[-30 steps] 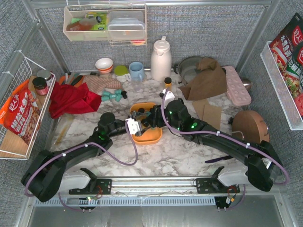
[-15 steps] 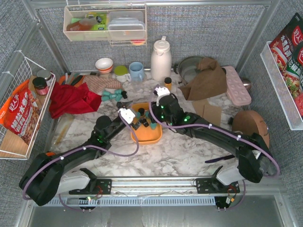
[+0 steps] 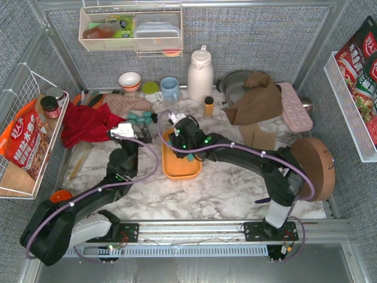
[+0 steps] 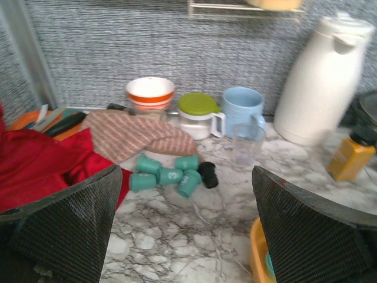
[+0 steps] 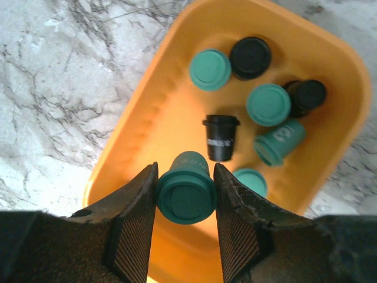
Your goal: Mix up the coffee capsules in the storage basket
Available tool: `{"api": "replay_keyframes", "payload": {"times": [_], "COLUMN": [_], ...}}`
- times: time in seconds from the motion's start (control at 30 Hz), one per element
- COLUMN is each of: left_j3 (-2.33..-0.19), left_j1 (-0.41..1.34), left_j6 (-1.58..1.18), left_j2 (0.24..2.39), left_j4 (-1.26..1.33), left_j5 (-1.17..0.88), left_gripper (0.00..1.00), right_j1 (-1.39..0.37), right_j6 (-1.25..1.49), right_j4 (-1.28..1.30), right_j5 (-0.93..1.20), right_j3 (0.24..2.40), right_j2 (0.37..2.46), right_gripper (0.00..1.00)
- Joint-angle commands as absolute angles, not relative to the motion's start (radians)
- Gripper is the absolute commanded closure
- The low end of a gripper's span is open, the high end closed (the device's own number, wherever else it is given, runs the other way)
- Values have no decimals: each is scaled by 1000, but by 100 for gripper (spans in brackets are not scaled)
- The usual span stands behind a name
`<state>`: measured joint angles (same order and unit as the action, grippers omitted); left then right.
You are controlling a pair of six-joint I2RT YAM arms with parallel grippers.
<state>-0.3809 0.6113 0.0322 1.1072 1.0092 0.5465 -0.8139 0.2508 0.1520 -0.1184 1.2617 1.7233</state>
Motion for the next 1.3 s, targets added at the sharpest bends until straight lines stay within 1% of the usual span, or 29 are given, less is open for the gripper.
{"api": "replay_keyframes", "payload": {"times": [0.0,0.23,0.63,1.0,1.13,1.27], "left_j3": [-380,-374,-368,-369,-370,-370], "left_j1": [560,468,441,435,433,432], "left_j6": [-67,-166,-175,-166,-163,-158], "left_j2": [1088,1074,1067,1065,1066,1066], "left_j4": [1053,1025,1026,1028,1028,1028], "left_j5": [641,620,611,600,595,596], "left_gripper": [1,1,1,1,1,1], "right_j1": [-841,-869,-869,-841,-835,-833], "right_j6": [233,220,184,218,224,228], "right_j4": [184,216,219,236,245,252], "right_j5": [-81,-125,-257,-235,-219,-206], "right_j3": [1334,1426,1543,1581,1585,1573], "right_j2": [1794,1901,2047,2095,2089,2054], "right_gripper": [69,65,63,44,41,40]}}
